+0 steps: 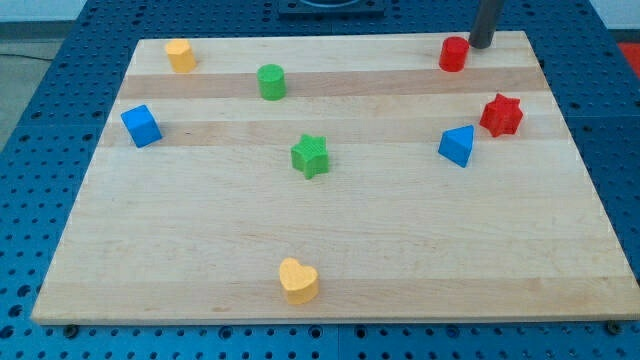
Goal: Push the triangle diagonally to the top left of the red circle
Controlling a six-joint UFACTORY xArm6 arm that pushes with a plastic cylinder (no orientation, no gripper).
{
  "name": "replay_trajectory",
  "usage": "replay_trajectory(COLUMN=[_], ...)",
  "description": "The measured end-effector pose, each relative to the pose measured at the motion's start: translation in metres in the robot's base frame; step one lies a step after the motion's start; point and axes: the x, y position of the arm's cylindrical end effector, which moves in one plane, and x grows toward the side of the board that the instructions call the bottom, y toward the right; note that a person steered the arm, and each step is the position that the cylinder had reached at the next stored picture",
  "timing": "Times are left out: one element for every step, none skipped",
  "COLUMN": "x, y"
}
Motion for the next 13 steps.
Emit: replay_trajectory(x=[-0.002,0.013,0.060,0.100,0.130,0.127,0.086,0.084,0.164,0.228,0.231,0.222,0.186], y=[-0.039,-0.040,-0.051,-0.048,-0.048,-0.051,-0.009,0.069,0.101,0.078,0.011,-0.099,-0.157])
